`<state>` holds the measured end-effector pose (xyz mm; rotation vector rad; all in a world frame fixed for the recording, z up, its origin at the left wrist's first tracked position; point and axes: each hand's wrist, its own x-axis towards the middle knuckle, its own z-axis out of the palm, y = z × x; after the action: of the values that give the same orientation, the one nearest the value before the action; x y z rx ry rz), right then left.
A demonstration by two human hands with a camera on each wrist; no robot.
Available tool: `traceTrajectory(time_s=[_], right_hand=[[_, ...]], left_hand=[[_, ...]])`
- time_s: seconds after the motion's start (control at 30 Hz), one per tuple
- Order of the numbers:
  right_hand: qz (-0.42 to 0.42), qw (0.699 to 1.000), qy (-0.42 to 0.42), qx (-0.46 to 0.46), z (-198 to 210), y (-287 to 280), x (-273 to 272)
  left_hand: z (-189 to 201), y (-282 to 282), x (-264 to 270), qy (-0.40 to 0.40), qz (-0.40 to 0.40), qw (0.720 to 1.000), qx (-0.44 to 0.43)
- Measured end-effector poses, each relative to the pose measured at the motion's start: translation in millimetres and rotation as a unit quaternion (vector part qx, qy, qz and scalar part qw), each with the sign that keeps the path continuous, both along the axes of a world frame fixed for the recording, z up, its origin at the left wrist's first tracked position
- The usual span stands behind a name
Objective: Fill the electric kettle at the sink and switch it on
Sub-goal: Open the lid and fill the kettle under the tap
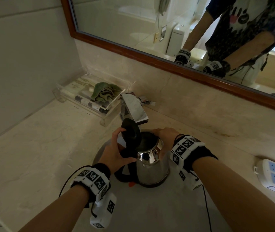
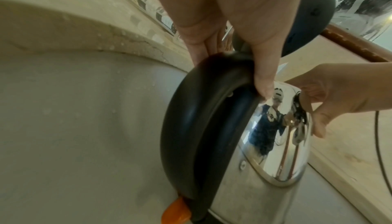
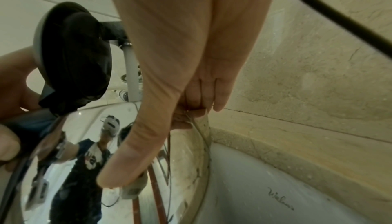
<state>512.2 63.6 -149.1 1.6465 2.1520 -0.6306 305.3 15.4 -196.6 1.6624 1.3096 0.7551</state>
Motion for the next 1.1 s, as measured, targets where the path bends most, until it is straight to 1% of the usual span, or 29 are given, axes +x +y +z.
traceTrajectory(time_s=[0.17, 0.4, 0.57, 0.8, 1.1], right_hand=[[0.001, 1.000, 0.004, 0.001, -1, 1, 0], [-0.003, 1.000, 0.018, 0.022, -1, -4, 0], [0.006, 1.000, 0.008, 0.005, 2, -3, -1], [0.002, 1.000, 0.028, 0.006, 5, -6, 1], [0.004, 1.000, 0.021, 0.006, 4, -9, 1]], left_hand=[[0, 0, 0, 0.002, 0.000, 1.000, 0.002], [6, 0, 0, 0.029, -0.008, 1.000, -0.005], [7, 0, 0, 0.039, -0.008, 0.999, -0.003], [7, 1, 1, 0.041, -0.007, 0.999, -0.005], [12, -2, 2, -0.013, -0.006, 1.000, -0.008]])
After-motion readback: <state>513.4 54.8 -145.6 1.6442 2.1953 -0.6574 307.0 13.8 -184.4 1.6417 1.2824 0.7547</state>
